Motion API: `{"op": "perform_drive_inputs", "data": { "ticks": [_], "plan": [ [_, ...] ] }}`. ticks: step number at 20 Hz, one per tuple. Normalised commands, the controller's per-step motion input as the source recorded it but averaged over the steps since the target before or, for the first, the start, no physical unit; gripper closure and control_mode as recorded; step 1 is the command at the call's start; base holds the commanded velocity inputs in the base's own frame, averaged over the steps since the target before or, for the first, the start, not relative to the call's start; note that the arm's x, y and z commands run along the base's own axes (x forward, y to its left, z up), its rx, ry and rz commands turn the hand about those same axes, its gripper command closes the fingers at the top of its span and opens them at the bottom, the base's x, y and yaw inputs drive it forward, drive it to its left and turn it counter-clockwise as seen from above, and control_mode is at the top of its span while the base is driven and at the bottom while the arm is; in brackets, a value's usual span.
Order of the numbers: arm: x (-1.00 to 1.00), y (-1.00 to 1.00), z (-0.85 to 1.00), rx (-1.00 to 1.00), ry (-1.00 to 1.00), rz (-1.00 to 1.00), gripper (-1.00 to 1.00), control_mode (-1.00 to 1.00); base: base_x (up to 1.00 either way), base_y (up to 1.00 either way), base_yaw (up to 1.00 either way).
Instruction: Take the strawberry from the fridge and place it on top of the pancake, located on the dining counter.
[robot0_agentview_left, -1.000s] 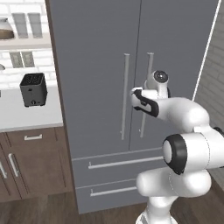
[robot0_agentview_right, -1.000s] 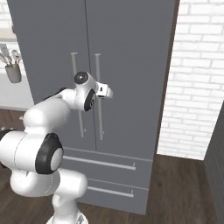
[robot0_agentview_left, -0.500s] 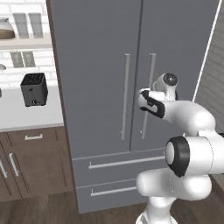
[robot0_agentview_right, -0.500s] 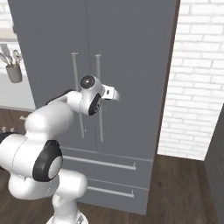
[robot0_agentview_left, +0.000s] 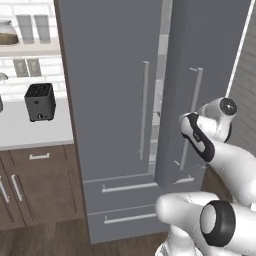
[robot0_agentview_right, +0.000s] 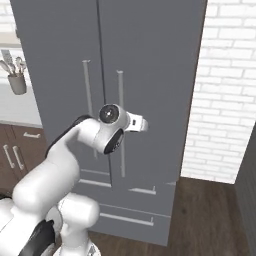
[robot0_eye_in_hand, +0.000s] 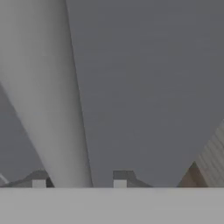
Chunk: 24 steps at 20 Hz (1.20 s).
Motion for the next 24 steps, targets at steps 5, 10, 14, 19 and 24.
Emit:
{"op": "perform_drive_inputs", "data": {
  "ticks": [5, 10, 14, 19, 24],
  "plan": [
    [-0.62, -1.0, 0.0, 0.0, 0.0, -0.02, 1.0, -1.0, 0.0, 0.0, 0.0],
    [-0.45, -1.0, -0.01, 0.0, 0.0, -0.13, 1.0, -1.0, 0.0, 0.0, 0.0],
    [-0.29, -1.0, -0.03, 0.0, 0.0, -0.26, 1.0, -1.0, 0.0, 0.0, 0.0],
    [-0.37, -1.0, 0.0, 0.0, -0.01, -0.29, 1.0, -1.0, 0.0, 0.0, 0.0],
    [-0.37, -1.0, -0.05, 0.0, 0.0, -0.28, 1.0, -1.0, 0.0, 0.0, 0.0]
  ]
}}
